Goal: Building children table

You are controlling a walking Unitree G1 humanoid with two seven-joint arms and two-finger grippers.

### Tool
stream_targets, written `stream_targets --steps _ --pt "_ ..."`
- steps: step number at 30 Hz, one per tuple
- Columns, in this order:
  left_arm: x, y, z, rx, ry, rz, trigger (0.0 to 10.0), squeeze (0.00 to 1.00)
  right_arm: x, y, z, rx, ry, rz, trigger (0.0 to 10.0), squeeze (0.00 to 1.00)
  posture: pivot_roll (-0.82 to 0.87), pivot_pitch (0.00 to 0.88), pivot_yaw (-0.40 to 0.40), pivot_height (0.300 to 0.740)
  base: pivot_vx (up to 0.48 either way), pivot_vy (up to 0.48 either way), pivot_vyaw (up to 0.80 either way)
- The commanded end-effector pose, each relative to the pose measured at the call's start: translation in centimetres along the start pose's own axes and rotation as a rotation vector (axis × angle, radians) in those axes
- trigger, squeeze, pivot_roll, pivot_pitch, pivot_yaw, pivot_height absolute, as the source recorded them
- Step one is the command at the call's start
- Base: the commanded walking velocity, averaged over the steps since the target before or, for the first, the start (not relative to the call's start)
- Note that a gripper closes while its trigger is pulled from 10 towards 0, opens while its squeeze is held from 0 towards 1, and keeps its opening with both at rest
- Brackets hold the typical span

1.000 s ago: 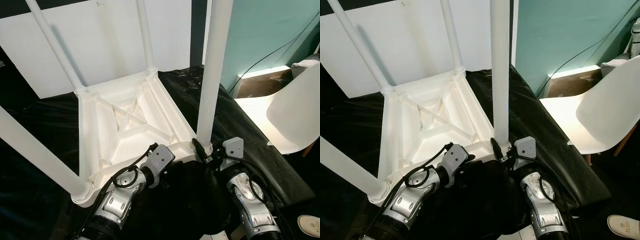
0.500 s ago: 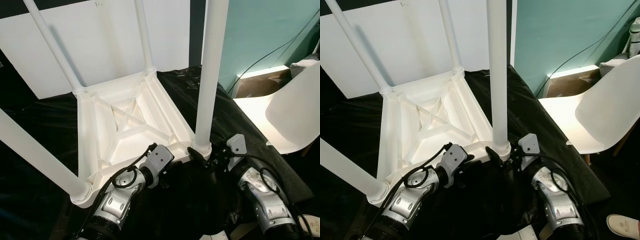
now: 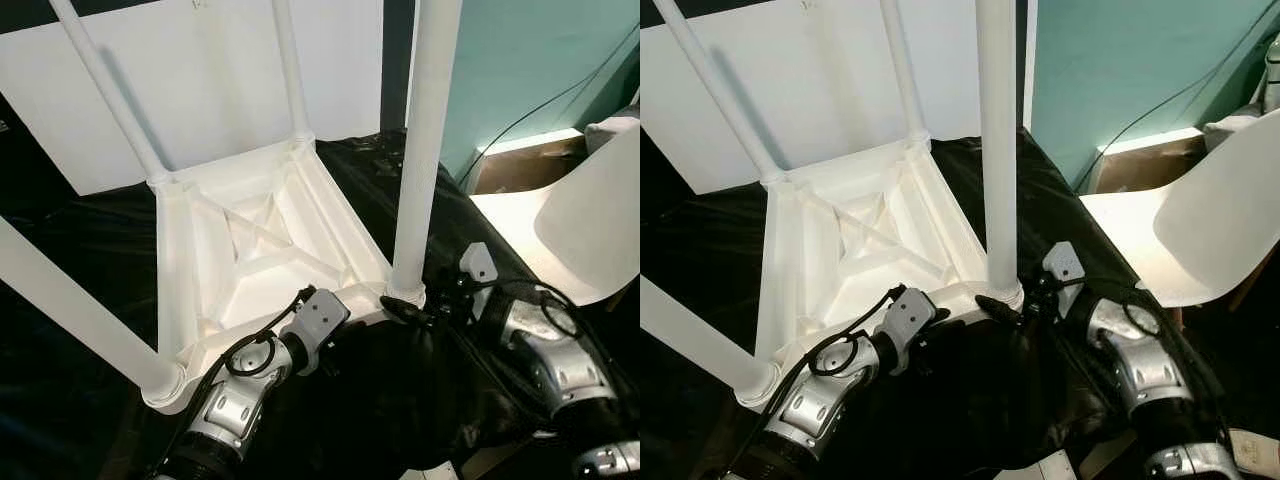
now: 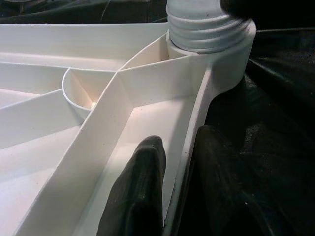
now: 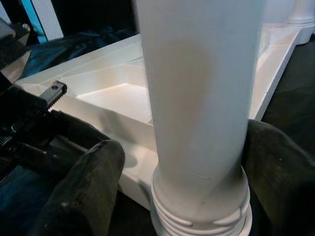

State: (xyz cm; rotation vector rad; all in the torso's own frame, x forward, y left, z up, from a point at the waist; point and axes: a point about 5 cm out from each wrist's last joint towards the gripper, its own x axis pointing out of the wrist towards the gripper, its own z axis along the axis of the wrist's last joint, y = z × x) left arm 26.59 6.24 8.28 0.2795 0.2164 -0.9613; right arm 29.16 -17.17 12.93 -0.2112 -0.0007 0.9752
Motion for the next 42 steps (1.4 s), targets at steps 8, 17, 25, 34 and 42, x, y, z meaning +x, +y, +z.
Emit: stream_targets --steps 8,17,25,34,42 --pt "-0.1 -0.8 -2.7 -0.061 0.118 0.016 10.0 0.00 0.8 1.1 -0.1 0.109 0.001 0.166 0.0 0.00 -0.06 0.000 0.065 0.740 0.000 0.000 0.00" --pt "-0.2 -0.6 -2.7 -0.055 0.123 0.012 10.0 0.00 1.2 3.6 -2.8 0.004 -0.036 -0.471 0.0 0.00 -0.06 0.000 0.072 0.740 0.000 0.000 0.00" --pt "-0.2 -0.6 -2.6 -0.050 0.124 0.009 10.0 0.00 1.4 4.2 -2.7 -0.002 -0.065 -0.685 0.0 0.00 -0.06 0.000 0.077 0.740 0.000 0.000 0.00" --pt "-0.2 -0.4 -2.7 -0.047 0.127 0.016 10.0 0.00 3.5 3.9 -1.9 0.069 -0.120 -0.502 10.0 1.00 -0.05 0.000 0.069 0.740 0.000 0.000 0.00" --pt "0.0 -0.5 -2.7 -0.060 0.124 0.018 10.0 0.00 4.5 1.6 -0.9 0.022 -0.089 -0.306 10.0 0.00 -0.06 0.000 0.066 0.740 0.000 0.000 0.00"
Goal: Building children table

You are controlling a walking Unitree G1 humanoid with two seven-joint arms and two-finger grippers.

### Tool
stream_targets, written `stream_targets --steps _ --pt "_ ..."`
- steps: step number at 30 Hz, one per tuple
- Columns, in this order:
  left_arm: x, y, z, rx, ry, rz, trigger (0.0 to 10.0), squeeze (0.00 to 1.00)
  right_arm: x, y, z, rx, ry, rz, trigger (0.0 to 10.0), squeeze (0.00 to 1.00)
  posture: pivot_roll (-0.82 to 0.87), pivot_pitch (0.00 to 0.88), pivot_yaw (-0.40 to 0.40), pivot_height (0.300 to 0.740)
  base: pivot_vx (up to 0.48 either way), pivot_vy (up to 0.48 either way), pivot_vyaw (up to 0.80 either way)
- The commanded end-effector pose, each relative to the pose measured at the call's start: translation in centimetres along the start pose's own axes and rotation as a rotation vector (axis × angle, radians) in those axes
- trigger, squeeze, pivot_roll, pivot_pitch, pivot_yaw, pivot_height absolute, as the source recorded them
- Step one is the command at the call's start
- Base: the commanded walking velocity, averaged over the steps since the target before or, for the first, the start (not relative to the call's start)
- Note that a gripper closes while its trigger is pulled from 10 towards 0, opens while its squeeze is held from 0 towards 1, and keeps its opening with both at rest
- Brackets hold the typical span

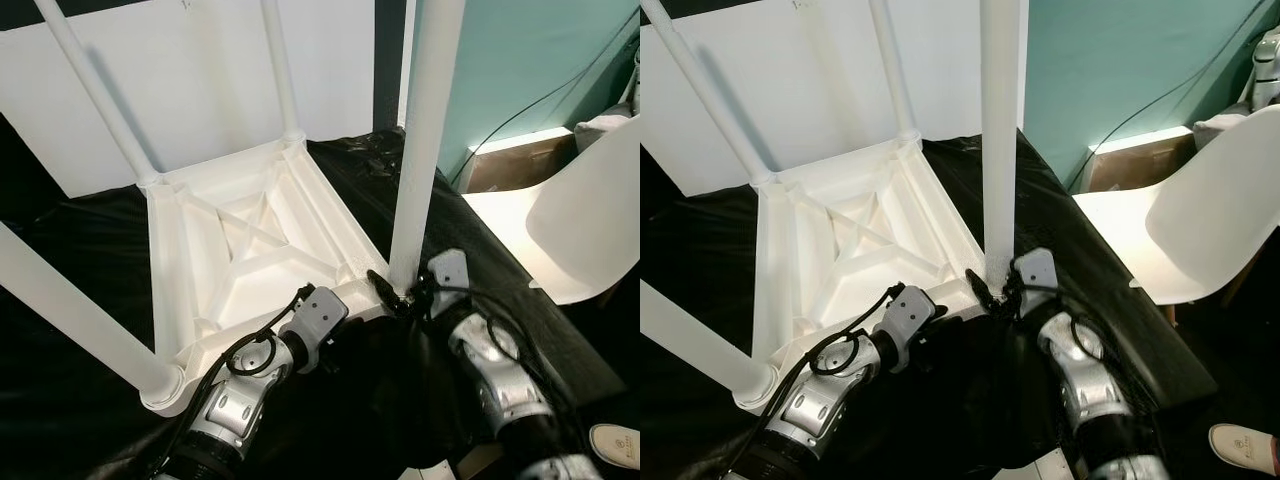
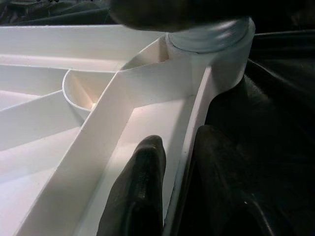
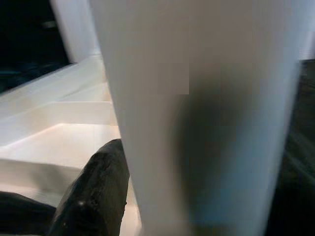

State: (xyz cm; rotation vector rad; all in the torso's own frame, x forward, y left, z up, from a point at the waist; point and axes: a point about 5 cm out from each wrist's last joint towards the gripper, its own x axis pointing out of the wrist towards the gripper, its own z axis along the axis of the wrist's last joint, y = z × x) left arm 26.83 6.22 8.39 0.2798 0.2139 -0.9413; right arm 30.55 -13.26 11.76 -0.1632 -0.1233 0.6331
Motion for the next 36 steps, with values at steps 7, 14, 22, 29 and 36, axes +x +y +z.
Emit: stream_targets --steps 7,14,22,29,36 --pt "0.1 -0.6 -2.6 -0.052 0.118 0.000 10.0 0.00 0.1 0.2 -0.6 0.009 0.107 0.319 0.0 0.00 -0.05 0.000 0.060 0.740 0.000 0.000 0.00" --pt "-0.1 -0.6 -2.8 -0.059 0.121 0.008 10.0 0.00 -0.1 -0.7 -0.9 0.017 0.153 0.338 0.0 0.00 -0.05 0.000 0.064 0.740 0.000 0.000 0.00" --pt "-0.2 -0.4 -2.9 -0.049 0.126 0.010 10.0 0.00 0.0 -1.1 -1.5 0.049 0.155 0.216 0.0 0.00 -0.05 0.000 0.070 0.740 0.000 0.000 0.00" --pt "-0.1 -0.3 -2.8 -0.044 0.123 0.009 10.0 0.00 -1.3 -0.4 -2.2 -0.040 0.067 -0.420 0.0 0.00 -0.05 0.000 0.067 0.740 0.000 0.000 0.00" --pt "0.0 -0.4 -2.7 -0.043 0.122 0.008 10.0 0.00 -0.5 1.2 -2.8 0.036 0.079 -0.503 0.0 0.00 -0.06 0.000 0.074 0.740 0.000 0.000 0.00"
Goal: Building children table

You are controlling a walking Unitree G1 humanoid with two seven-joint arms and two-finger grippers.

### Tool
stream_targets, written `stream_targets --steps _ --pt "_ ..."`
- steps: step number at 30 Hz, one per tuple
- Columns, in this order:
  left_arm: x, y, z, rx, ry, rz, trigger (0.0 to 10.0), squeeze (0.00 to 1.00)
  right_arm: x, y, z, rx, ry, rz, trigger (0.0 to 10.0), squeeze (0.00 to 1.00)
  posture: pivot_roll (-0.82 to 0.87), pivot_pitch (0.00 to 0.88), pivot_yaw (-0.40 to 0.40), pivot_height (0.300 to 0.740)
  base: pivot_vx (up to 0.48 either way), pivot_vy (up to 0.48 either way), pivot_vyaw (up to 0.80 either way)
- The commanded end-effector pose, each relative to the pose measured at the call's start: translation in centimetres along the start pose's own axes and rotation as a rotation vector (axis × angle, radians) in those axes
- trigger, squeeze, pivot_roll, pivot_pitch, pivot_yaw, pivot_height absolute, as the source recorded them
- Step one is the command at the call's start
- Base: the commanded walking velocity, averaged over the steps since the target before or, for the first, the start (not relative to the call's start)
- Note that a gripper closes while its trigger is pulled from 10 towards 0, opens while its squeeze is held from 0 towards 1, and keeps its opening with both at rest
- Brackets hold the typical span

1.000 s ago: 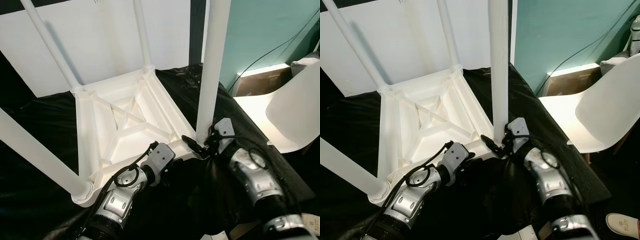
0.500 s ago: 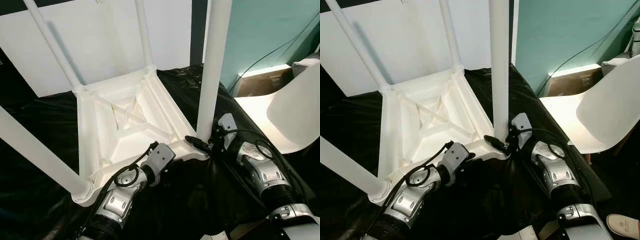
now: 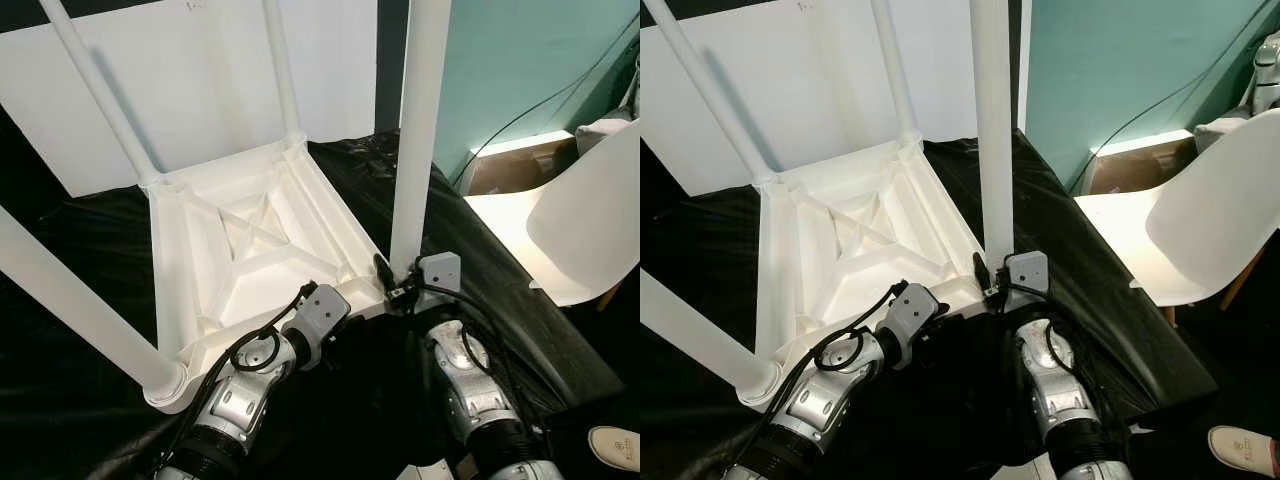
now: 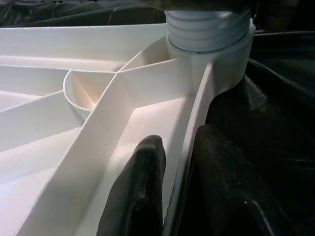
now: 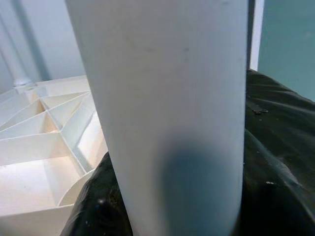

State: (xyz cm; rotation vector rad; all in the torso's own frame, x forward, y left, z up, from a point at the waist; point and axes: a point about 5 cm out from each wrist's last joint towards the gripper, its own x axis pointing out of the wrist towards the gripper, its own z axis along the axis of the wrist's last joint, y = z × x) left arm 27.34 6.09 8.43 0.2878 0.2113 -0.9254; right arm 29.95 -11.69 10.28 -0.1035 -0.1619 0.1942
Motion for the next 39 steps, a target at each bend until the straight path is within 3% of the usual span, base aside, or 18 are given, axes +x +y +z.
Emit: stream_targets --steps 1,5,6,9,10,12,13,14,17,20,27,28,29,30,39 --pt "-0.4 -0.7 -2.8 -0.047 0.120 -0.009 10.0 0.00 -0.5 -1.0 -1.6 -0.008 0.094 -0.062 0.0 0.00 -0.06 0.000 0.074 0.740 0.000 0.000 0.00" --pt "-0.4 -0.7 -2.9 -0.045 0.120 -0.012 10.0 0.00 -0.4 -0.5 -1.8 0.003 0.104 0.000 0.0 0.00 -0.06 0.000 0.071 0.740 0.000 0.000 0.00" --pt "-0.4 -0.7 -2.9 -0.045 0.121 -0.011 10.0 0.00 -0.4 0.0 -1.8 0.011 0.108 0.033 10.0 0.00 -0.06 0.000 0.071 0.740 0.000 0.000 0.00" --pt "-0.4 -0.7 -2.9 -0.044 0.121 -0.011 10.0 0.00 -0.4 0.4 -1.8 0.016 0.109 0.053 10.0 0.00 -0.06 0.000 0.071 0.740 0.000 0.000 0.00" --pt "-0.4 -0.7 -2.9 -0.045 0.120 -0.010 10.0 0.00 -0.3 0.6 -1.6 0.023 0.101 0.086 10.0 1.00 -0.06 0.000 0.069 0.740 0.000 0.000 0.00" --pt "-0.4 -0.7 -2.9 -0.049 0.119 -0.007 10.0 0.00 0.0 0.3 -1.2 0.005 0.092 0.177 10.0 1.00 -0.06 0.000 0.069 0.740 0.000 0.000 0.00" --pt "-0.4 -0.7 -2.9 -0.050 0.119 -0.007 10.0 0.00 0.0 0.1 -1.1 -0.018 0.091 0.219 10.0 0.61 -0.06 0.000 0.069 0.740 0.000 0.000 0.00" --pt "-0.4 -0.7 -2.9 -0.051 0.119 -0.006 10.0 0.00 -0.1 -0.1 -1.1 -0.052 0.096 0.269 10.0 0.00 -0.06 0.000 0.069 0.740 0.000 0.000 0.00" --pt "-0.4 -0.7 -2.9 -0.050 0.119 -0.007 10.0 0.00 -0.5 -0.9 -1.6 -0.122 0.120 0.366 10.0 0.00 -0.06 0.000 0.070 0.740 0.000 0.000 0.00" --pt "-0.3 -0.7 -2.8 -0.047 0.117 -0.012 10.0 0.00 -0.8 -2.9 -1.5 -0.177 0.137 0.454 10.0 0.00 -0.07 0.000 0.072 0.740 0.000 0.000 0.00" --pt "-0.2 -0.8 -2.8 -0.046 0.116 -0.022 10.0 0.00 -0.1 -4.3 -0.6 -0.222 0.143 0.556 10.0 0.00 -0.08 0.000 0.077 0.740 0.000 0.000 0.00" --pt "-0.2 -0.7 -2.8 -0.044 0.116 -0.023 10.0 0.00 0.0 -4.3 -0.5 -0.227 0.151 0.591 8.2 0.00 -0.08 0.000 0.078 0.740 0.000 0.000 0.00" --pt "-0.2 -0.7 -2.8 -0.043 0.116 -0.023 10.0 0.00 0.0 -4.4 -0.5 -0.227 0.160 0.623 2.6 0.00 -0.08 0.000 0.078 0.740 0.000 0.000 0.00" --pt "-0.2 -0.7 -2.7 -0.041 0.116 -0.023 10.0 0.00 -0.1 -4.5 -0.6 -0.232 0.183 0.665 0.0 0.00 -0.07 0.000 0.078 0.740 0.000 0.000 0.00" --pt "-0.5 -0.7 -2.8 -0.054 0.117 -0.032 10.0 0.00 -0.6 -5.0 -1.3 -0.219 0.246 0.744 0.0 0.00 -0.06 0.000 0.077 0.740 0.000 0.000 0.00"
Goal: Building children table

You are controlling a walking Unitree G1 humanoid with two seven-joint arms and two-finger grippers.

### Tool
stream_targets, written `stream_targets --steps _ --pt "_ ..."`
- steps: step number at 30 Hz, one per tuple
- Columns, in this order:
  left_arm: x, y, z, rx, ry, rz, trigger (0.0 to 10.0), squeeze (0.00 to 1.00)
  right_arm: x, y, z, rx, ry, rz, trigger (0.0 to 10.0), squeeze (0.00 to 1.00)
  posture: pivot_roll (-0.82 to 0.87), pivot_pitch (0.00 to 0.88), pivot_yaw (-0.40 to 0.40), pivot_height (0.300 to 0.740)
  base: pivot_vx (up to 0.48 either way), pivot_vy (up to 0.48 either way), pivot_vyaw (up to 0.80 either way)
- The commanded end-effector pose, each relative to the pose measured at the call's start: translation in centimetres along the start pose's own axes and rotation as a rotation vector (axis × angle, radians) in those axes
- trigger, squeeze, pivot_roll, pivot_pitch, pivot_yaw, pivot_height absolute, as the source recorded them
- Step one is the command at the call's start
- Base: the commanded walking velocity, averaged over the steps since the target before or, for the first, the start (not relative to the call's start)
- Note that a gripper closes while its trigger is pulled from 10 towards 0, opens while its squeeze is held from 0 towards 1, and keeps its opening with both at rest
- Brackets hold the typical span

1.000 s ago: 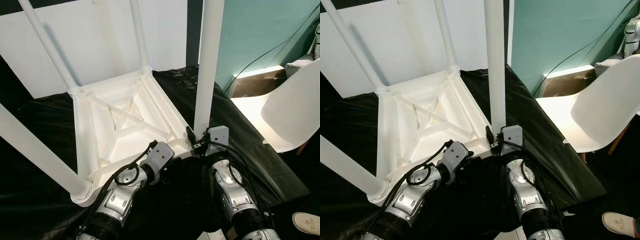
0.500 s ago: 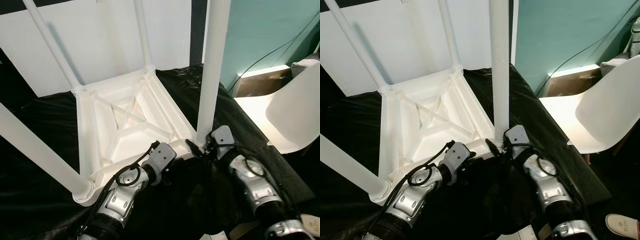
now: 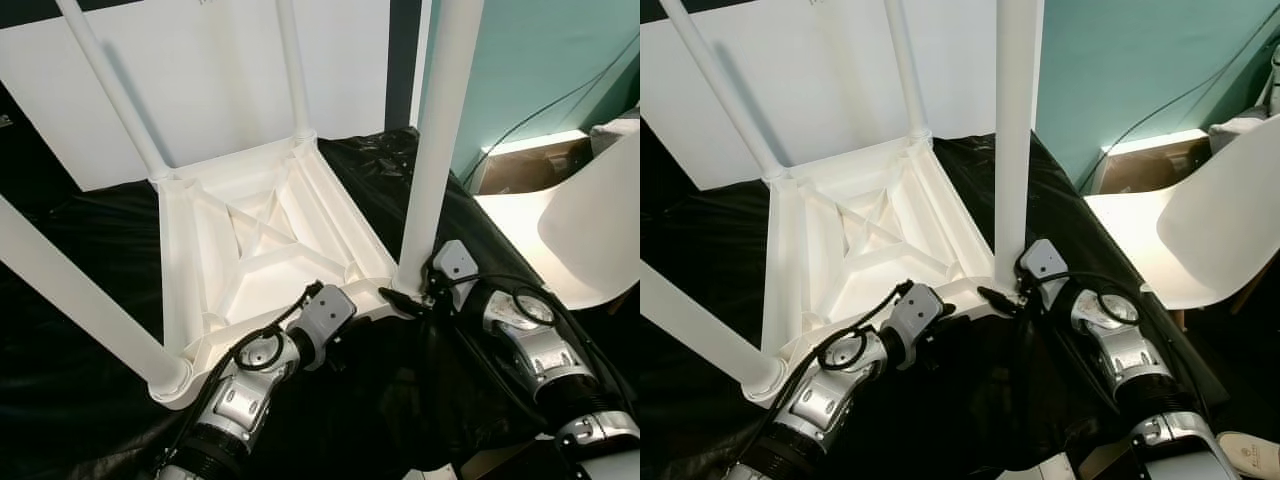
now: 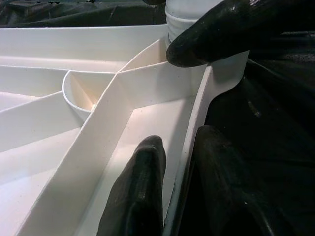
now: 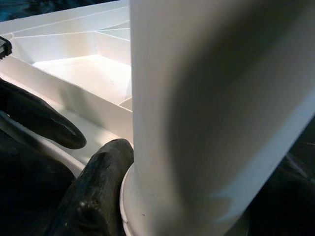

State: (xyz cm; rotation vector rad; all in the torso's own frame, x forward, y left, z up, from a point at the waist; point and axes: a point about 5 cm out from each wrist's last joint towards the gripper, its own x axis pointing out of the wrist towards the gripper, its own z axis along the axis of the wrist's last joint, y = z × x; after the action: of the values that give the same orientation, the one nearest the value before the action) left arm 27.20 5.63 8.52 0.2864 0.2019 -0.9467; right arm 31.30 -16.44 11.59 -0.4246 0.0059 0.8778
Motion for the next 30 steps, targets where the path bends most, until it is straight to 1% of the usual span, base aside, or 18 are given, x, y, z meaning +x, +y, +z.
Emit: stream_targets --steps 1,2,5,7,10,11,12,13,14,15,16,18,21,26,27,28,29,30 --pt "-0.8 -0.4 -3.1 -0.064 0.125 -0.017 10.0 0.00 -0.3 1.3 -2.0 0.071 0.071 0.040 0.0 0.00 -0.06 0.000 0.077 0.740 0.000 0.000 0.00" --pt "-0.8 -0.4 -3.1 -0.064 0.125 -0.017 10.0 0.00 -0.3 1.3 -2.0 0.071 0.071 0.040 0.0 0.00 -0.06 0.000 0.077 0.740 0.000 0.000 0.00" --pt "-0.8 -0.4 -3.0 -0.067 0.123 -0.018 10.0 0.00 0.4 3.3 -2.3 0.126 0.042 0.040 0.0 0.00 -0.06 0.000 0.075 0.740 0.000 0.000 0.00" --pt "-0.8 -0.4 -3.0 -0.067 0.123 -0.018 10.0 0.00 0.4 3.3 -2.3 0.126 0.042 0.040 0.0 0.00 -0.06 0.000 0.075 0.740 0.000 0.000 0.00" --pt "-0.8 -0.4 -3.0 -0.067 0.123 -0.017 10.0 0.00 0.6 3.9 -2.4 0.140 0.033 0.044 0.0 0.00 -0.06 0.000 0.075 0.740 0.000 0.000 0.00" --pt "-0.7 -0.4 -3.1 -0.064 0.125 -0.014 10.0 0.00 1.2 5.0 -2.2 0.175 -0.007 0.013 0.0 0.00 -0.06 0.000 0.075 0.740 0.000 0.000 0.00" --pt "-0.7 -0.4 -3.1 -0.064 0.125 -0.014 10.0 0.00 1.2 5.0 -2.2 0.175 -0.007 0.013 0.0 0.00 -0.06 0.000 0.075 0.740 0.000 0.000 0.00" --pt "-0.6 -0.4 -3.0 -0.068 0.126 -0.016 10.0 0.00 2.1 6.4 -1.4 0.217 -0.108 -0.092 0.0 0.00 -0.07 0.000 0.077 0.740 0.000 0.000 0.00" --pt "-0.5 -0.4 -3.0 -0.071 0.126 -0.018 10.0 0.00 2.5 7.1 -0.8 0.260 -0.179 -0.201 0.0 0.00 -0.07 0.000 0.077 0.740 0.000 0.000 0.00" --pt "-0.5 -0.4 -3.0 -0.069 0.127 -0.016 10.0 0.00 2.6 7.2 -0.5 0.289 -0.220 -0.312 0.0 0.00 -0.07 0.000 0.076 0.740 0.000 0.000 0.00" --pt "-0.5 -0.4 -3.0 -0.069 0.127 -0.016 10.0 0.00 2.6 7.2 -0.5 0.289 -0.220 -0.312 0.0 0.00 -0.07 0.000 0.076 0.740 0.000 0.000 0.00" --pt "-0.4 -0.3 -3.0 -0.068 0.127 -0.014 10.0 0.00 2.4 6.7 -0.4 0.303 -0.238 -0.410 0.0 0.00 -0.07 0.000 0.076 0.740 0.000 0.000 0.00" --pt "-0.4 -0.4 -2.9 -0.067 0.126 -0.017 10.0 0.00 2.4 6.6 -0.3 0.301 -0.237 -0.450 0.0 0.00 -0.07 0.000 0.077 0.740 0.000 0.000 0.00" --pt "-0.4 -0.4 -2.9 -0.068 0.125 -0.017 10.0 0.00 2.4 6.6 -0.3 0.298 -0.231 -0.455 0.0 0.00 -0.07 0.000 0.077 0.740 0.000 0.000 0.00" --pt "-0.4 -0.4 -2.9 -0.069 0.124 -0.018 10.0 0.00 2.4 6.6 -0.4 0.295 -0.224 -0.457 0.4 0.00 -0.07 0.000 0.076 0.740 0.000 0.000 0.00" --pt "-0.4 -0.4 -2.9 -0.069 0.124 -0.018 10.0 0.00 2.4 6.6 -0.4 0.295 -0.224 -0.457 0.4 0.00 -0.07 0.000 0.076 0.740 0.000 0.000 0.00" --pt "-0.6 -0.5 -2.9 -0.099 0.112 -0.040 10.0 1.00 2.4 6.5 -0.6 0.295 -0.197 -0.452 10.0 0.00 -0.07 0.000 0.076 0.740 0.000 0.000 0.00" --pt "-0.7 -0.5 -2.9 -0.119 0.100 -0.060 10.0 1.00 2.4 6.4 -0.7 0.299 -0.189 -0.449 10.0 0.00 -0.07 0.000 0.076 0.740 0.000 0.000 0.00"
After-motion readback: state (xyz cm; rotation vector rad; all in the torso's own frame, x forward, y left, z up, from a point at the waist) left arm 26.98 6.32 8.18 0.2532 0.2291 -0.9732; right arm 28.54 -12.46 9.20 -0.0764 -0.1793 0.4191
